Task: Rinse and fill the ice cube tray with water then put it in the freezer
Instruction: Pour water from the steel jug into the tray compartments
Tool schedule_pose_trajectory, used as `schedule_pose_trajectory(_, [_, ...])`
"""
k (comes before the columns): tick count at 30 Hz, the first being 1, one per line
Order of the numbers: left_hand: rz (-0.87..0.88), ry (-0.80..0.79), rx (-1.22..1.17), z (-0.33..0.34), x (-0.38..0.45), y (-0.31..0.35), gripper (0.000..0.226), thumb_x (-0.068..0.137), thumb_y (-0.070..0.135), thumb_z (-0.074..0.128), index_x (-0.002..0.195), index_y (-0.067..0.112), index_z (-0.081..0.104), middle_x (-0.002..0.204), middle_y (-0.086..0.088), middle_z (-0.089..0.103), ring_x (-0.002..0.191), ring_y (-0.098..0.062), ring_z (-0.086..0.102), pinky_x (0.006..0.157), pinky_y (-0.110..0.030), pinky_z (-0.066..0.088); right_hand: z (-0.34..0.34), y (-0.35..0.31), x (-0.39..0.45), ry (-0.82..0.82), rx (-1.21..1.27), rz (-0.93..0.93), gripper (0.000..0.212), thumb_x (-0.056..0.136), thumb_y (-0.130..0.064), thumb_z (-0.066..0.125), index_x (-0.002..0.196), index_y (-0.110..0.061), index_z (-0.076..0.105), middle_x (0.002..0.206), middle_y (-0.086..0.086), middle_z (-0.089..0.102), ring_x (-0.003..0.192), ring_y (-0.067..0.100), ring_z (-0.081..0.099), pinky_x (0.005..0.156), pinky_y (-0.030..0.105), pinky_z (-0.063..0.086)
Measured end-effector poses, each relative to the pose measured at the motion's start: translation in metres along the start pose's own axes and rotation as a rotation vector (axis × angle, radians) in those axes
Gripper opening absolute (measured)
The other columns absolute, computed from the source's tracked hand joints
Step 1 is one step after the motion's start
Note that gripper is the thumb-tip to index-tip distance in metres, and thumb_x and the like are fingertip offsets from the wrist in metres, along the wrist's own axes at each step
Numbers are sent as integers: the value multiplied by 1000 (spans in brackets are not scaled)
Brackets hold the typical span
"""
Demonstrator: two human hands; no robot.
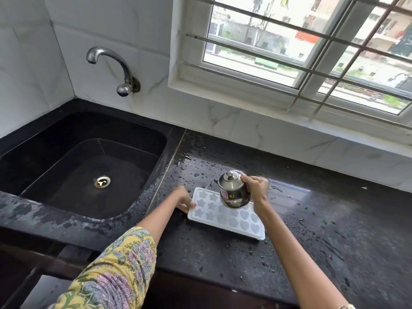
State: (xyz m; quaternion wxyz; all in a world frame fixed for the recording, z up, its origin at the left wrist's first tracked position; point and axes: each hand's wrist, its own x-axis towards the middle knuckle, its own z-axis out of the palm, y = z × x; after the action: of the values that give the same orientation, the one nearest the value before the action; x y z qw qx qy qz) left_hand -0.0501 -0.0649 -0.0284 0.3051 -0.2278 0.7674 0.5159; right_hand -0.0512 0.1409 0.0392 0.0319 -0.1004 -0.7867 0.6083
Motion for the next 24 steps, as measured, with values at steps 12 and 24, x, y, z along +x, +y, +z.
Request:
schedule_pose_trajectory(12, [-42,25,58,2,10,0,47,78,1,75,120,-9,56,115,-16,67,104,-28,68,53,-28,58,-21,-2,1,28,35,1,28,66,-30,62,63,-3,55,57,7,43,54,16,36,53,25,29])
schedule_pose_trajectory(24, [-33,58,102,3,14,-1,46,77,-1,76,118,-8,56,111,-17,67,98,-30,70,59,-36,61,-25,7,1,58,-32,1,30,61,-32,62,44,-15,43,53,6,42,53,17,36,52,27,29])
